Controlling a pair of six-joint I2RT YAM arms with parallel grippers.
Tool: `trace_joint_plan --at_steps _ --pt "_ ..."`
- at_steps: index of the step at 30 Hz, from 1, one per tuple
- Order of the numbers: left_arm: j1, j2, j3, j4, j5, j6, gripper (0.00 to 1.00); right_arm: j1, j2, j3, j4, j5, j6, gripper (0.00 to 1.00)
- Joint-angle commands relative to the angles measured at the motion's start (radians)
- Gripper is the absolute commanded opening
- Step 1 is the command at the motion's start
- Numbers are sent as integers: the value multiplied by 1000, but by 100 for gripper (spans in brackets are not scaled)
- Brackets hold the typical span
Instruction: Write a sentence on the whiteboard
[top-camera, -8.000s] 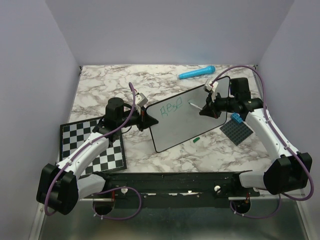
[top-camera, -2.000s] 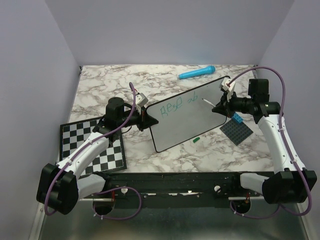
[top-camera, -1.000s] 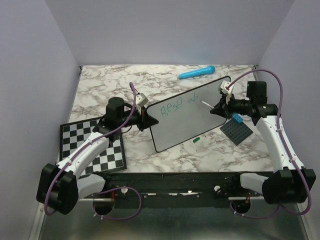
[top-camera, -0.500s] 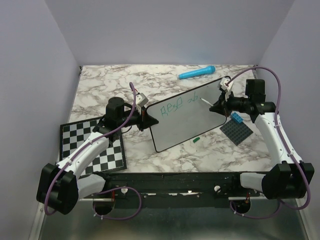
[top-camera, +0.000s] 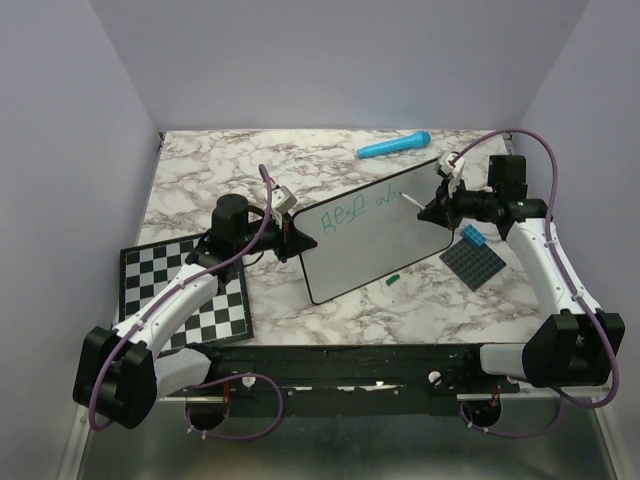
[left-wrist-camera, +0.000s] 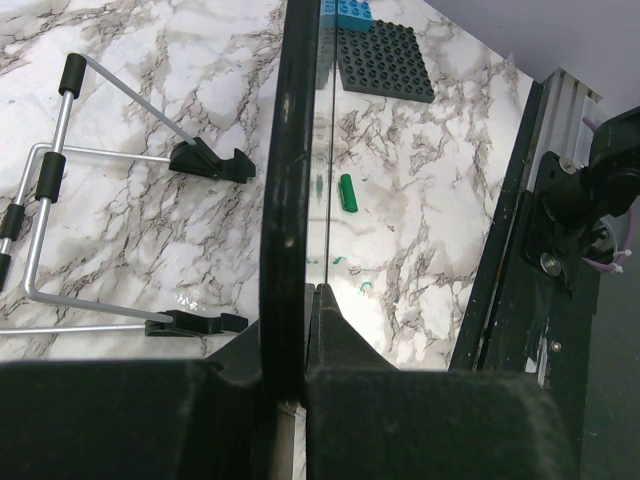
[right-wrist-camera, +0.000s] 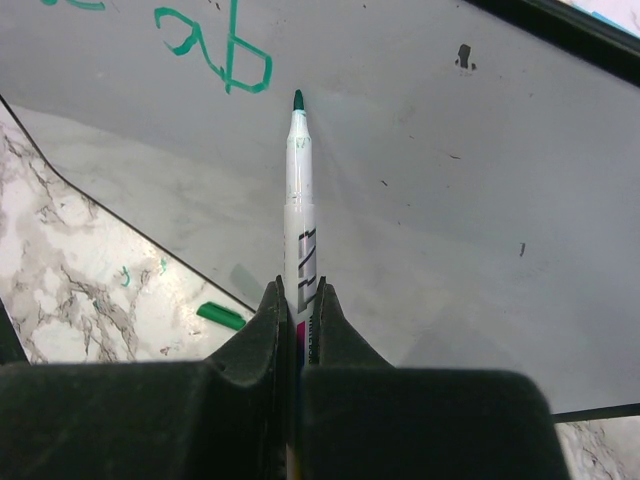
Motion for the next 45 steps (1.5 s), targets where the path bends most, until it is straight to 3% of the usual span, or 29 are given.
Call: trace_joint_plan --at_steps 1,23,35,45 --pt "-6 41 -24 -152 -88 120 0 4 13 26 31 19 21 1" --pt "-6 41 -24 -153 -87 120 0 8 -15 -23 83 119 77 1" --pt "-6 44 -23 -153 -85 120 0 14 4 -27 11 58 14 0" --pt "-6 45 -23 -153 -87 120 0 46 17 10 37 67 60 1"
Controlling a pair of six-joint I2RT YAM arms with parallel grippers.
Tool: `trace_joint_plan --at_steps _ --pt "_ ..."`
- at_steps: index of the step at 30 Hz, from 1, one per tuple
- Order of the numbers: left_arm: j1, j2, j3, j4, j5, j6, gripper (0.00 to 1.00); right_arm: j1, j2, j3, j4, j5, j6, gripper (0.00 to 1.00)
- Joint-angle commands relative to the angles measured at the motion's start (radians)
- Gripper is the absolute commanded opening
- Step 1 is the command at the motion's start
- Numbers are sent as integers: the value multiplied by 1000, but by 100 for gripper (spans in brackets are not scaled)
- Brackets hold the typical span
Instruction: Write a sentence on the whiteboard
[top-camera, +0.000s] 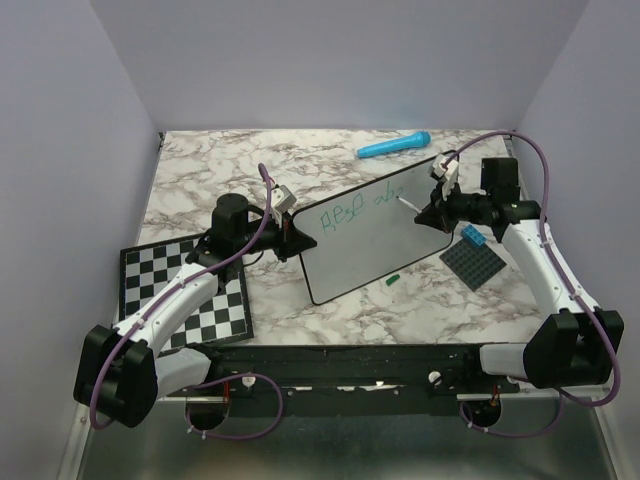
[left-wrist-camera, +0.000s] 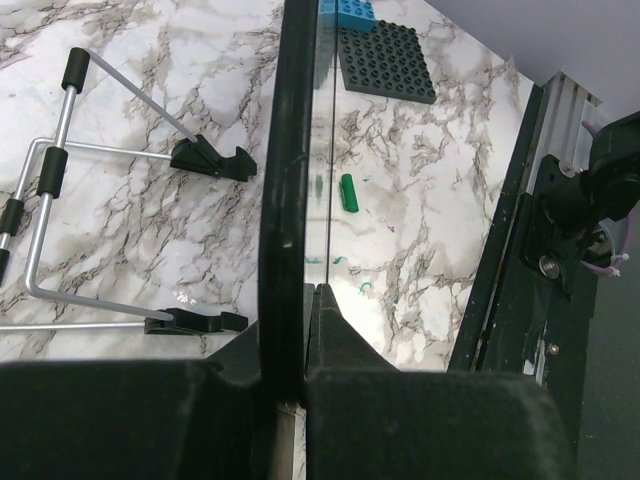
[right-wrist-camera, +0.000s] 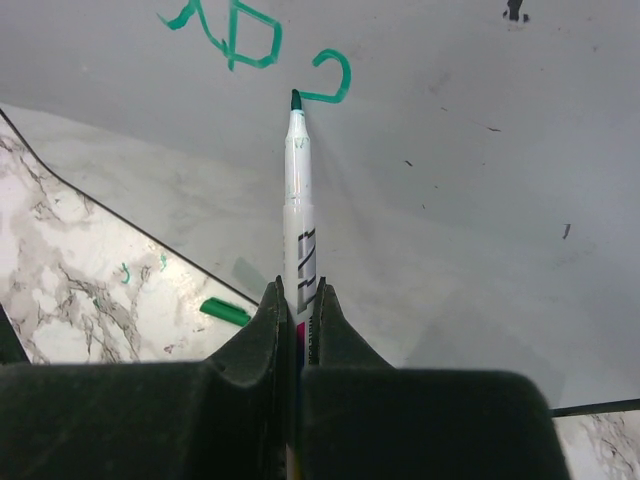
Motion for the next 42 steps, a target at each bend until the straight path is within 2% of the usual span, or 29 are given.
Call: trace_joint_plan --at_steps 1,12,21,42 --pt "-7 38 -24 -153 -85 131 0 8 14 47 27 11 30 0" --pt "-7 35 -24 -155 -85 131 0 5 -7 57 59 73 85 1" --pt "-7 37 -23 -156 -87 134 0 -44 -90 19 67 17 94 0" --pt "-7 38 -23 -155 -84 132 0 -44 -22 8 10 -6 28 0"
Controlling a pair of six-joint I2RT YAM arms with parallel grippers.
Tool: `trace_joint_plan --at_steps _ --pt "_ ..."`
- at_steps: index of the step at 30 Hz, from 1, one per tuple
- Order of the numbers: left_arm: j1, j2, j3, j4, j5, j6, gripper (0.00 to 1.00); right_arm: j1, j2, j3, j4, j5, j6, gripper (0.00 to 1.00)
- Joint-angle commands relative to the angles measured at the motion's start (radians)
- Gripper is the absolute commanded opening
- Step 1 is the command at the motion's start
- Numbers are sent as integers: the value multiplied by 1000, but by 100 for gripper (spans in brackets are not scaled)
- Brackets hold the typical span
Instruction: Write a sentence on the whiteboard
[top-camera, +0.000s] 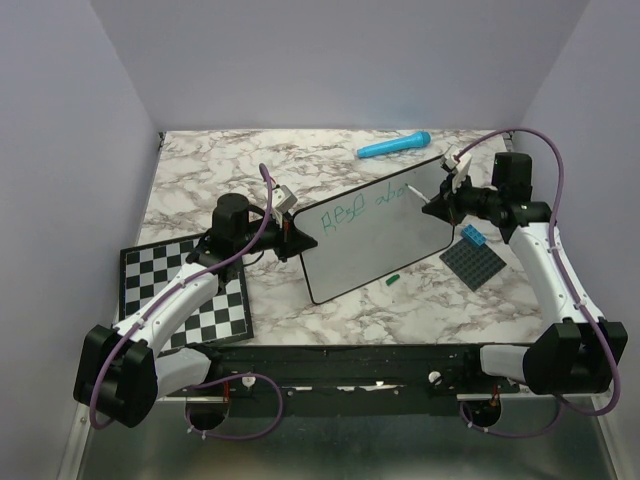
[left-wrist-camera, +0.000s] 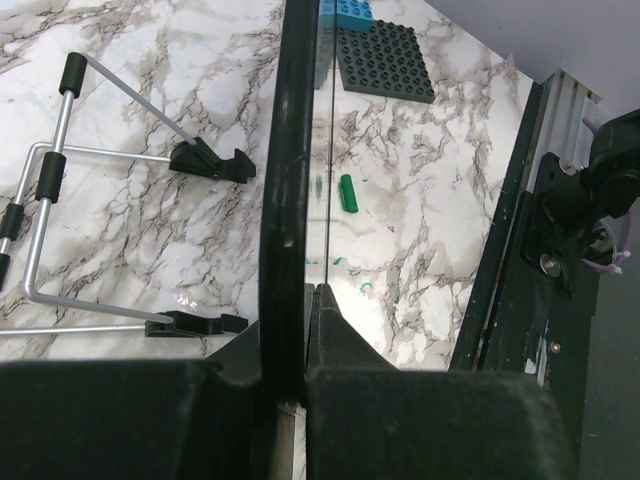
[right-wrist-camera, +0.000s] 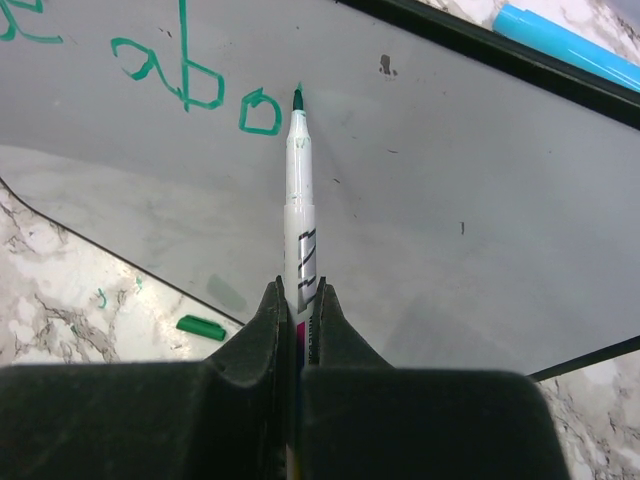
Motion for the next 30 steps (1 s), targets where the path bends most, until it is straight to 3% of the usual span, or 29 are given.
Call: trace_joint_plan --at_steps 1,15,30 --pt "-7 38 -25 -156 -85 124 0 -2 16 -16 -41 -21 -30 0" --pt "-7 36 -25 -156 -85 124 0 -2 25 -31 -61 16 -45 1" --pt "-7 35 -25 -156 -85 126 0 -30 28 69 -23 65 21 0"
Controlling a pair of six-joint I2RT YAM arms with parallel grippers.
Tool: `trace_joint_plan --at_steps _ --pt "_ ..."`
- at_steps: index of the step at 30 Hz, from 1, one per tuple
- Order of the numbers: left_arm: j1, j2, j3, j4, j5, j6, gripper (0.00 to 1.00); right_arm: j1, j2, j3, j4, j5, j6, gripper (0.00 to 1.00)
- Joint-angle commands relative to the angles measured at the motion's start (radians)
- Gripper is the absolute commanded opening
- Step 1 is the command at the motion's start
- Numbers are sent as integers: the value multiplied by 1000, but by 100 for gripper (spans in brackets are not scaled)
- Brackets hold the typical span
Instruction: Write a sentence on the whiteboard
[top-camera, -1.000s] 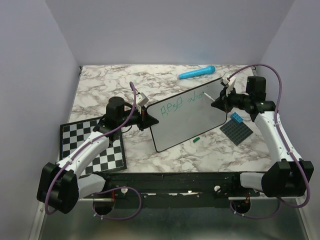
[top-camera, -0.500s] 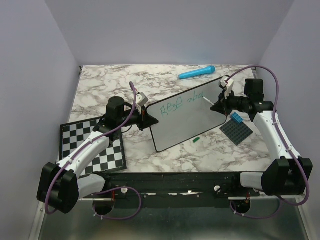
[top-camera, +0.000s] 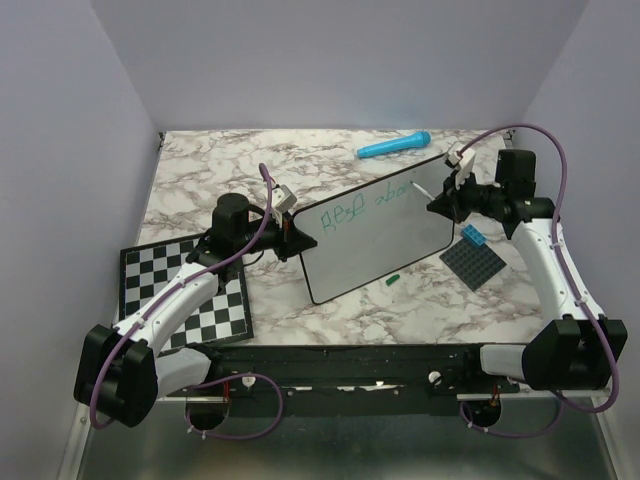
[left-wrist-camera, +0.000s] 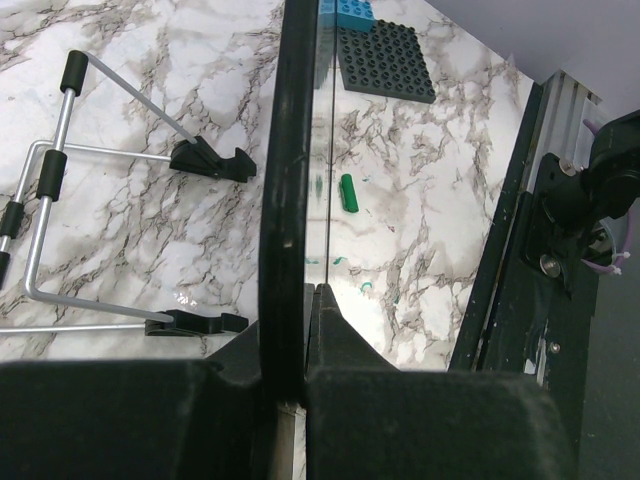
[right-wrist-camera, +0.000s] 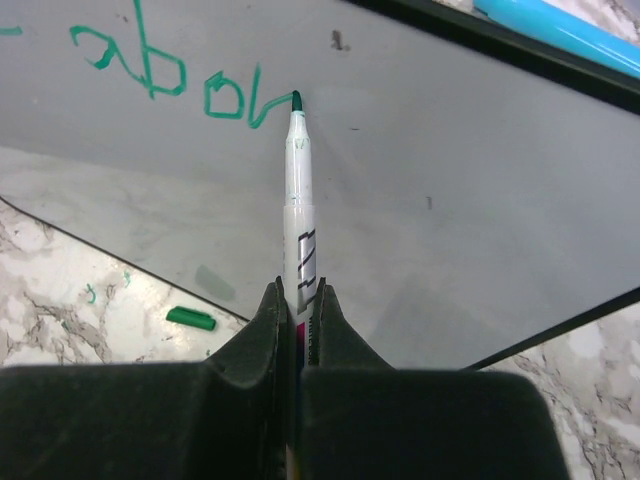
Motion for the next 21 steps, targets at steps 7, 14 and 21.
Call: trace_joint_plan --at_steps 7,14,21 --pt "-7 33 -28 -155 -85 128 0 -20 -28 4 31 -23 22 1" --pt "-7 38 -25 -155 -82 128 0 -20 -57 -55 -12 -57 -21 1" --pt "-7 35 -26 -154 -85 128 0 -20 -27 -41 -26 -33 -24 0"
